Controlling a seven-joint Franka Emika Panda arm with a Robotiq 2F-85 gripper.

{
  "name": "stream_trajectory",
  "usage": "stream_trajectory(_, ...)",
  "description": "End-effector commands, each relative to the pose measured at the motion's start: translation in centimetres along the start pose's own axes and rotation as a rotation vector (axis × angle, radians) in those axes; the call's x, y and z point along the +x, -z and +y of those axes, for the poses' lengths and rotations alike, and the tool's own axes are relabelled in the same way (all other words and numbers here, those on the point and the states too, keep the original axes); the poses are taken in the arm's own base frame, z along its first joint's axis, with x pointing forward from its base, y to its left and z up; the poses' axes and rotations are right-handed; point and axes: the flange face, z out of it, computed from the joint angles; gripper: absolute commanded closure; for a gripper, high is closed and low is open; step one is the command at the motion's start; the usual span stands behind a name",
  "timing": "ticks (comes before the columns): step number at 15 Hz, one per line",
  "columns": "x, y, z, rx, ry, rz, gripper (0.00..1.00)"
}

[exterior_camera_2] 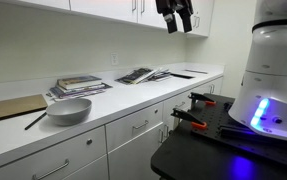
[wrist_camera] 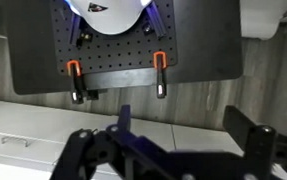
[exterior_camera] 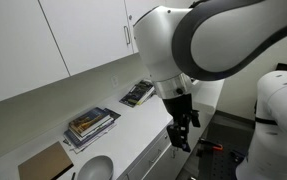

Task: Put the pen in the bowl

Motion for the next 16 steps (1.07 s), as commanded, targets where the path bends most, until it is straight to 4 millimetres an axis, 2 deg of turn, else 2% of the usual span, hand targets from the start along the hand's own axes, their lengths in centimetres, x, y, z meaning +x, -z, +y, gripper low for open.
stream_trajectory(1, 1.4, 0.2, -1.0, 0.007, -0.063, 0.041, 0.0)
stream_trajectory(5, 6.0, 0.3, -4.6, 0.047, -0.254, 0.169, 0.0)
stream_trajectory(9, 11.7, -0.5, -9.3, 0.089, -0.426, 0.218, 0.0)
stream_trajectory(16, 23.1, -4.0, -14.9, 0.133, -0.573, 0.095, 0.0)
